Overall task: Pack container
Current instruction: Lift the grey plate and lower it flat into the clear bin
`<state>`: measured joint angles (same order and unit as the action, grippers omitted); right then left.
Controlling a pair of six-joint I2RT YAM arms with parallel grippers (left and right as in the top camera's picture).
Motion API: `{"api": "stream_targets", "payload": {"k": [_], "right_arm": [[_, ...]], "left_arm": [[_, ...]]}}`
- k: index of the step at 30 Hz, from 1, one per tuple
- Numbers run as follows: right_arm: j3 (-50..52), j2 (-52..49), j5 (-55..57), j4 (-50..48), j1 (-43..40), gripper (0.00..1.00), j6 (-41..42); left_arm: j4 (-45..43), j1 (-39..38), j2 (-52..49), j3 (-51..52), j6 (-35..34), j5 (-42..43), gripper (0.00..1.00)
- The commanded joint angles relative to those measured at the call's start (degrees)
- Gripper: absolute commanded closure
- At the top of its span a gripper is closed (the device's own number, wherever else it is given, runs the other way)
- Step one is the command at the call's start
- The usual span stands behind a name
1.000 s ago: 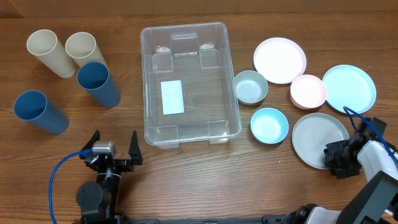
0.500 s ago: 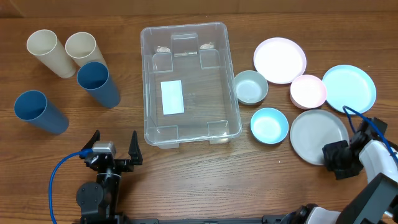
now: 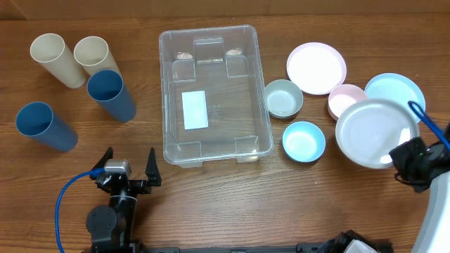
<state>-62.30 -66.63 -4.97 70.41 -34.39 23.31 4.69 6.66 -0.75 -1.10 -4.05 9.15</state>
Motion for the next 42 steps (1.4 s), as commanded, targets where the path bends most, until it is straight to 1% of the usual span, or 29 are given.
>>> {"api": "stream_targets", "payload": {"k": [1, 3, 5, 9, 12, 16, 21, 24, 27, 31, 42], "right_arm": [[-5.7, 1.6, -9.1, 0.1, 0.3, 0.96, -6.2], [-7.1, 1.7, -15.2, -0.8, 1.3, 0.96, -8.2], [-8.4, 1.7, -18.4, -2.3, 4.6, 0.96, -8.6], [-9.2, 1.6, -19.1, -7.1, 17.1, 0.96, -7.4], [-9.2, 0.2, -16.5, -12.2, 28.8, 0.96, -4.2], [-9.2, -3.3, -12.7, -19.0, 41.1, 0.96, -1.4], [-9.2, -11.4, -6.5, -29.7, 52.9, 0.96, 0.8], [-9.2, -17.3, -5.9, -36.6, 56.7, 0.96, 1.0], [-9.2, -23.2, -6.0, -40.4, 58.6, 0.96, 1.2], [-9.2, -26.9, -6.0, -40.2, 59.2, 0.96, 1.4], [-9.2, -27.2, -3.6, -38.0, 59.2, 0.96, 0.7]], "left_arm": [[-0.1, 0.5, 0.5, 0.3, 0.7, -0.3, 0.00], [-0.1, 0.5, 0.5, 0.3, 0.7, -0.3, 0.00], [-0.1, 0.5, 0.5, 0.3, 0.7, -0.3, 0.00], [-0.1, 0.5, 0.5, 0.3, 0.7, -0.3, 0.00], [-0.1, 0.5, 0.5, 0.3, 0.7, -0.3, 0.00], [-0.1, 0.5, 0.5, 0.3, 0.7, -0.3, 0.00], [-0.1, 0.5, 0.5, 0.3, 0.7, -0.3, 0.00], [-0.1, 0.5, 0.5, 0.3, 0.7, -0.3, 0.00], [-0.1, 0.5, 0.5, 0.3, 0.7, -0.3, 0.00], [-0.1, 0.5, 0.5, 0.3, 0.7, -0.3, 0.00], [-0.1, 0.5, 0.5, 0.3, 0.7, -0.3, 0.00]]}}
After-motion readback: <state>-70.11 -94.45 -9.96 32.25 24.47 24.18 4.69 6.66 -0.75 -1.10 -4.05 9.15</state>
